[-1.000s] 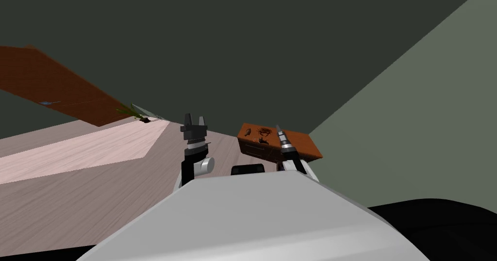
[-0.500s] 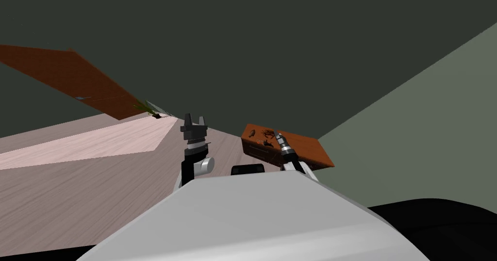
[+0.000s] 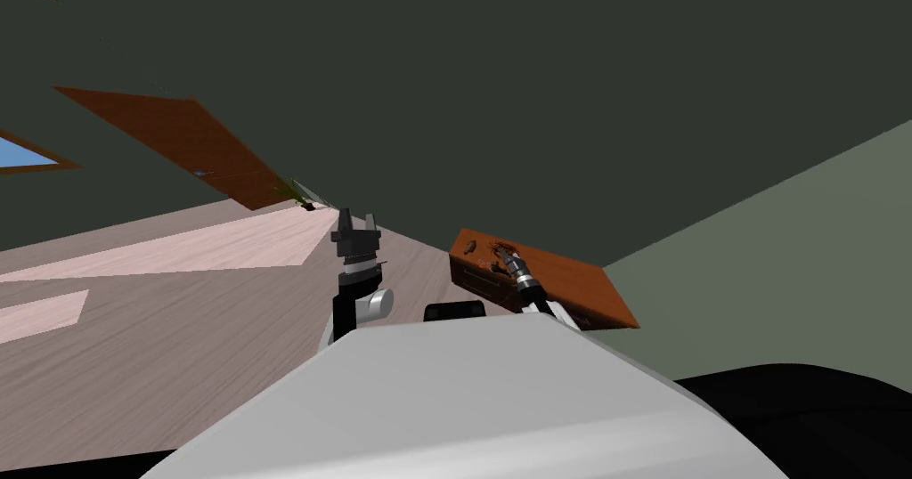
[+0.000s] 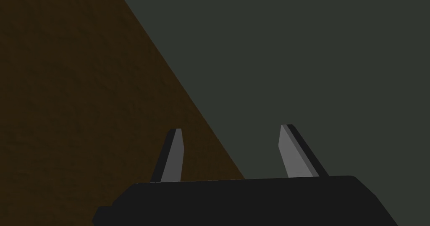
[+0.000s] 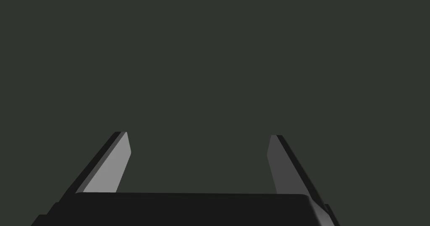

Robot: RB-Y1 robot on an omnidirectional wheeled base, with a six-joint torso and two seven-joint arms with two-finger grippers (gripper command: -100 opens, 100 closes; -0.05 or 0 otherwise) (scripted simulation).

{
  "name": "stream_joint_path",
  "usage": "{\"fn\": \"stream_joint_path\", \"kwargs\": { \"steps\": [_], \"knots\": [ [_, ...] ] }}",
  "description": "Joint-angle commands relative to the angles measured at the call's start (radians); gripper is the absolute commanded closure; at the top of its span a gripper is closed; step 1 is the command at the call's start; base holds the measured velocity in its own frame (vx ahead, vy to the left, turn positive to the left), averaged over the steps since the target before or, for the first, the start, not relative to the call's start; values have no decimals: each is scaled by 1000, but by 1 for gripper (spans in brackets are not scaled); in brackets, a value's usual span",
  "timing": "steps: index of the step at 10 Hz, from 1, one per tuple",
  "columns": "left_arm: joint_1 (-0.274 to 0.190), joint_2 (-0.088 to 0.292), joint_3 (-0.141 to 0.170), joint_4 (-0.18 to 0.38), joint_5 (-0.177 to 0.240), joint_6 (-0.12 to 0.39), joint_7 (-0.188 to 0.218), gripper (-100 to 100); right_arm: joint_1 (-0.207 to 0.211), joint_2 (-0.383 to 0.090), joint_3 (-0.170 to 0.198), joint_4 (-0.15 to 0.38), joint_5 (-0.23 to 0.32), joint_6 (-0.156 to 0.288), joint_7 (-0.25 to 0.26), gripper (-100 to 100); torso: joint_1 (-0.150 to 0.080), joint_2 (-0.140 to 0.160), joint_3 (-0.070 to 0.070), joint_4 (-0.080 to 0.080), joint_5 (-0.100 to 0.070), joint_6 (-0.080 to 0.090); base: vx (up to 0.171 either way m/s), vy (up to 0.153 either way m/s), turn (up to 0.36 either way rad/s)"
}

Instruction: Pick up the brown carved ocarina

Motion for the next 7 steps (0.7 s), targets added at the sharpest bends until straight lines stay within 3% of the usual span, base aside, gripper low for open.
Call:
{"fn": "stream_joint_path", "kwargs": {
  "steps": [1,3,5,6,7],
  "knots": [
    [0,0,0,0,0,0,0,0,1,-7,1,13,10,15,30,-100,0,0,0,0,0,0,30,15,86],
    [0,0,0,0,0,0,0,0,6,-26,5,73,57,54,97,-100,-1,1,0,0,0,0,41,19,212],
    [0,0,0,0,0,0,0,0,7,-36,7,107,81,75,155,-100,-1,0,0,0,0,0,32,7,167],
    [0,0,0,0,0,0,0,0,7,-36,7,107,81,75,160,-100,-1,1,0,0,0,0,19,0,100],
    [0,0,0,0,0,0,0,0,8,-45,9,136,105,95,201,-100,-2,2,1,0,0,1,19,2,171]
  ]
}}
